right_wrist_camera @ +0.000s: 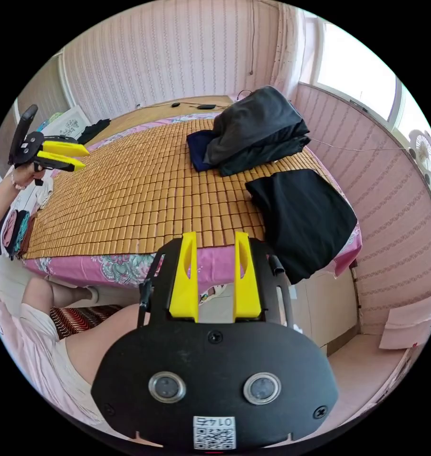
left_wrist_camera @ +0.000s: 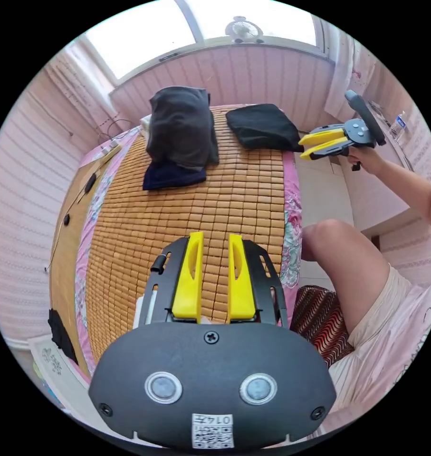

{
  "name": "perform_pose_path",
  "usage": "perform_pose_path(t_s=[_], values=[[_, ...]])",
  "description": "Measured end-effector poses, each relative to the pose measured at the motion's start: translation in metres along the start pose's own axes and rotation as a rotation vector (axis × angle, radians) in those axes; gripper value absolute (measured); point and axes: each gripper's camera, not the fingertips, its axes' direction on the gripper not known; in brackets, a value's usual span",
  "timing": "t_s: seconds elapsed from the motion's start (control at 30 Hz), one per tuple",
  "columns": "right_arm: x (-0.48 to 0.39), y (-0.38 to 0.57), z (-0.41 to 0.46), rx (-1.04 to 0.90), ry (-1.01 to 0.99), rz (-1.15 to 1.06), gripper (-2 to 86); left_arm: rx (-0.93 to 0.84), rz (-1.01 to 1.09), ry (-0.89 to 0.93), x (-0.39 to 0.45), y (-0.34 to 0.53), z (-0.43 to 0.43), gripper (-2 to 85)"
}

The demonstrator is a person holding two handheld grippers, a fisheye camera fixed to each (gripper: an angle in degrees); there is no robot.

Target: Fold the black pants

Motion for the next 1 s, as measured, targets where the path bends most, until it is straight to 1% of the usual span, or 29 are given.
perform_pose_path(t_s=[0.13,0.2,0.23,0.3,0.37,0.4,0.43,0.47,0.53,0.57,0.63,0.67,0.73,0.8,0.83,0.93,1.0], values=[[0.041,-0.017,-0.004,0.028,0.063,-0.016,13.3,0.018,0.079,0.086,0.018,-0.065,0.051,8.5],[0.050,-0.031,-0.003,0.067,0.100,-0.028,13.4,0.050,0.069,0.156,0.021,-0.103,0.081,8.8],[0.055,-0.041,-0.003,0.110,0.094,-0.009,13.4,0.057,0.063,0.173,0.020,-0.112,0.089,9.0],[0.063,-0.057,0.003,0.135,0.095,0.023,12.8,0.075,0.029,0.225,0.018,-0.142,0.119,9.7],[0.075,-0.067,0.021,0.070,0.176,0.077,9.1,0.076,0.001,0.255,0.014,-0.160,0.141,10.5],[0.088,-0.066,0.035,-0.016,0.247,0.106,5.2,0.066,-0.018,0.277,0.011,-0.171,0.156,11.0],[0.103,-0.057,0.034,-0.015,0.223,0.128,1.0,0.059,-0.020,0.292,0.010,-0.176,0.162,11.4],[0.112,-0.050,0.026,0.022,0.184,0.147,0.7,0.045,-0.012,0.308,0.009,-0.188,0.173,12.1],[0.147,-0.017,-0.017,0.151,0.056,0.250,-0.1,0.052,0.003,0.312,0.010,-0.204,0.182,13.2],[0.154,-0.008,-0.029,0.185,0.043,0.270,-0.2,0.075,-0.004,0.324,0.011,-0.214,0.187,13.5],[0.174,0.026,-0.082,0.310,0.006,0.310,-0.2,0.067,-0.019,0.360,0.017,-0.227,0.198,12.8],[0.177,0.034,-0.095,0.336,-0.009,0.313,-0.2,0.050,-0.024,0.398,0.024,-0.234,0.205,10.0],[0.186,0.063,-0.147,0.458,-0.102,0.326,-0.2,0.056,-0.023,0.437,0.035,-0.234,0.207,6.9],[0.187,0.080,-0.183,0.536,-0.193,0.325,-0.2,0.086,-0.074,0.405,0.037,-0.219,0.193,1.6],[0.184,0.088,-0.204,0.572,-0.233,0.320,-0.2,0.104,-0.076,0.412,0.036,-0.213,0.187,1.1],[0.165,0.093,-0.253,0.636,-0.305,0.246,-0.3,0.174,-0.108,0.428,0.023,-0.163,0.135,-0.5],[0.147,0.085,-0.276,0.636,-0.342,0.187,-0.3,0.253,-0.125,0.375,0.012,-0.097,0.071,-0.8]])
